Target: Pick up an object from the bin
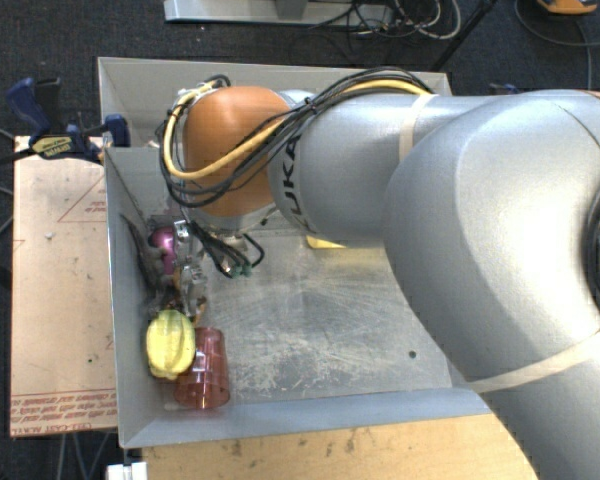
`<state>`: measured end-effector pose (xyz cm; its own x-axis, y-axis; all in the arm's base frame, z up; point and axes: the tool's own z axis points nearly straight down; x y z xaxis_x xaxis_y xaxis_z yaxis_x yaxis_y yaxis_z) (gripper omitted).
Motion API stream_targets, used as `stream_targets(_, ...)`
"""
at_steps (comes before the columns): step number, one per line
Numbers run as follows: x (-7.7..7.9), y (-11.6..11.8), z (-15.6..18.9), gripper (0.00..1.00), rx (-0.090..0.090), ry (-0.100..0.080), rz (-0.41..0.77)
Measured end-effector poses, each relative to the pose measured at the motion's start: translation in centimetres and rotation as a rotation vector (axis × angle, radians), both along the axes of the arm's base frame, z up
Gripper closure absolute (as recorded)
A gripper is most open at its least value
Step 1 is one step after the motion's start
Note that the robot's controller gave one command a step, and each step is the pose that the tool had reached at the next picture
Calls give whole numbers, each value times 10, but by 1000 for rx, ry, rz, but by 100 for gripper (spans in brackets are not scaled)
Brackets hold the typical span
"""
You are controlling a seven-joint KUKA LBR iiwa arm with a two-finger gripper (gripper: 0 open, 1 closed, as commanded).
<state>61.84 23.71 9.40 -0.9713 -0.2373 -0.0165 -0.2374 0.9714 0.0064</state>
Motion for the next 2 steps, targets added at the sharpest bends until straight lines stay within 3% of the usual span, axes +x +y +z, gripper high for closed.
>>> stream_targets(2, 0, 0, 0, 100, 0, 0, -1)
